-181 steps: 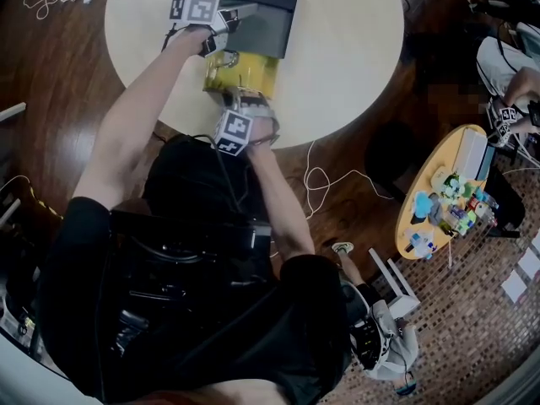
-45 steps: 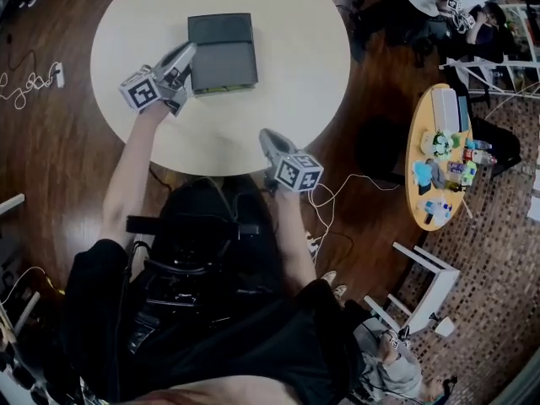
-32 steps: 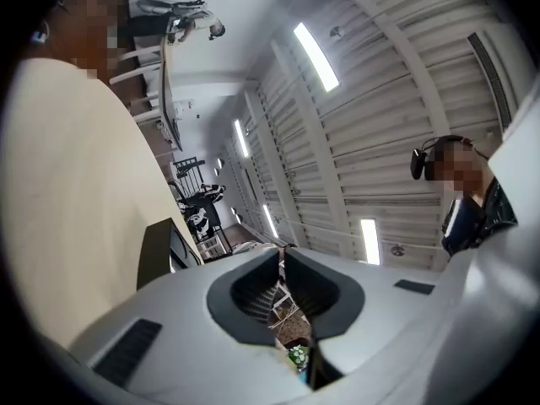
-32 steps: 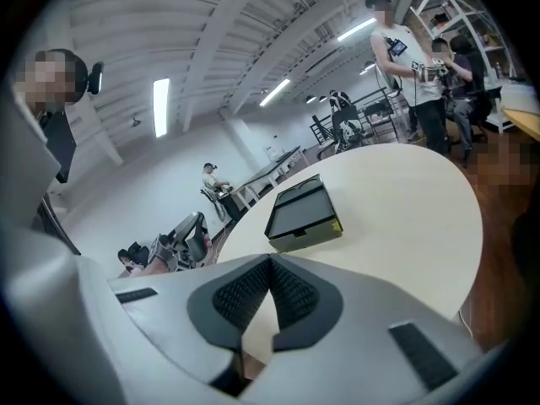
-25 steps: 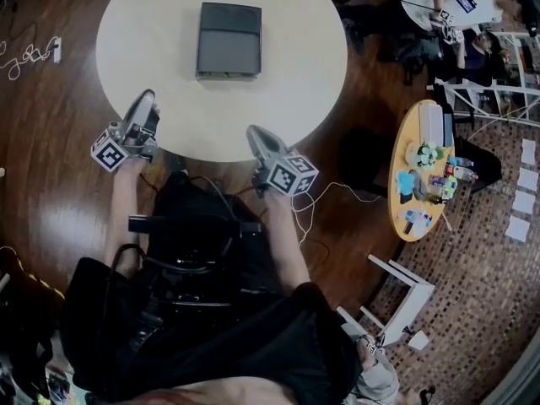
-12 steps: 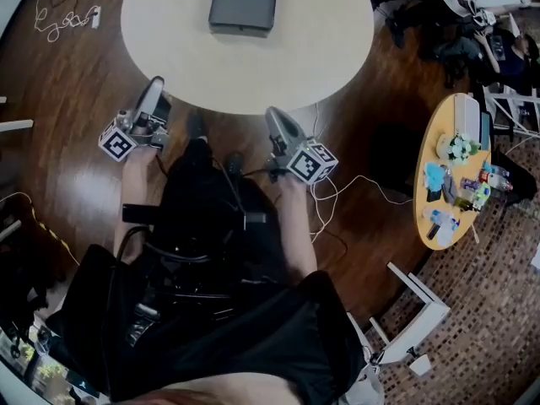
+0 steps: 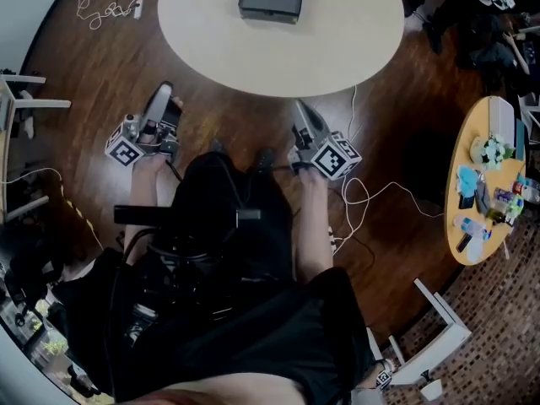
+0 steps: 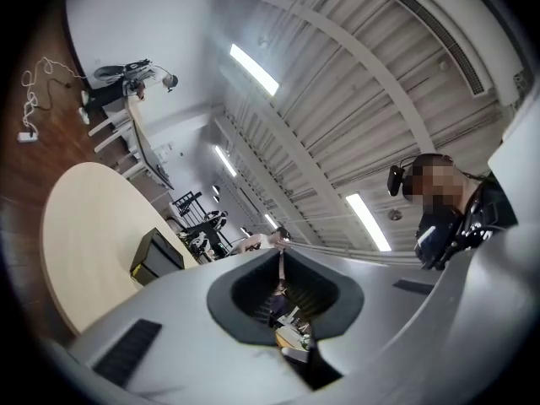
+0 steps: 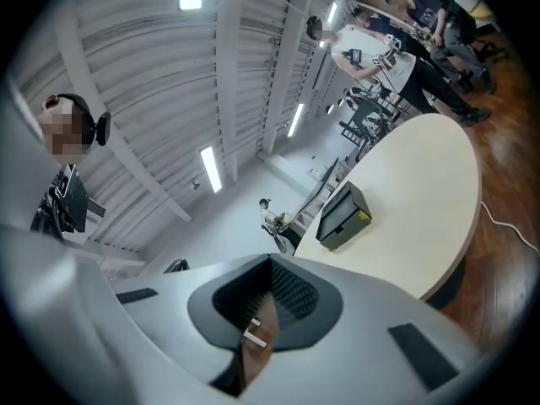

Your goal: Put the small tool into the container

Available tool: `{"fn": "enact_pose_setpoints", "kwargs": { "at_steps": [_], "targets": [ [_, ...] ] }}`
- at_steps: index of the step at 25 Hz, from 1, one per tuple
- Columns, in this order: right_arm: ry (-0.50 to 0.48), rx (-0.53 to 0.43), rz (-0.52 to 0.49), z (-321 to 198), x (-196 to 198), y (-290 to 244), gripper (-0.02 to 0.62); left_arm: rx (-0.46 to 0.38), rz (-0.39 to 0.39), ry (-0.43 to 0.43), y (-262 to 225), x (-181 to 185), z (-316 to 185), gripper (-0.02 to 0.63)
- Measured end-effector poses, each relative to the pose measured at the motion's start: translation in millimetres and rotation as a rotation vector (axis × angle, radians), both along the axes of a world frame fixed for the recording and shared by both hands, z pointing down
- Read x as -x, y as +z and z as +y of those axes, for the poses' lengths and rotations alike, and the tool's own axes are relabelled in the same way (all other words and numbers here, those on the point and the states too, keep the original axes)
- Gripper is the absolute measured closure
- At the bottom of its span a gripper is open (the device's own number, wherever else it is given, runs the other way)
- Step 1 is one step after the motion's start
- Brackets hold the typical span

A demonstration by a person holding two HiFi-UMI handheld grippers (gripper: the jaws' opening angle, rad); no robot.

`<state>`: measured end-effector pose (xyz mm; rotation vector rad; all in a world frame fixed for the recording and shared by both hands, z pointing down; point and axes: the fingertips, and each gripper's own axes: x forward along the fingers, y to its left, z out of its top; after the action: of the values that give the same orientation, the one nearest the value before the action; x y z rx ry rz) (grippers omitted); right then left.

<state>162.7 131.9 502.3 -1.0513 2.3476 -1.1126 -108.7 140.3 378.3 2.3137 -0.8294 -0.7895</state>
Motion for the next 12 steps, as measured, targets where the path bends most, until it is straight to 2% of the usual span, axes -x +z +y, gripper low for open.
{"fn": "enact_pose_setpoints", "kwargs": {
  "at_steps": [4,9,12],
  "targets": [
    [0.046,-0.024,-0.003,12,0,-9,0.615,-0.046,0.039,0.069,-21,1,6,0.595],
    [0.092,-0.032,-0.029,35,16,-14,0.615,-0.082,0.019,0.074,-24,37,20,0.595],
    [0.142,-0.032,-0.005,54,33,-23,0.615,-0.079,0.062,0.103,-25,57,36,0.595]
  ]
}}
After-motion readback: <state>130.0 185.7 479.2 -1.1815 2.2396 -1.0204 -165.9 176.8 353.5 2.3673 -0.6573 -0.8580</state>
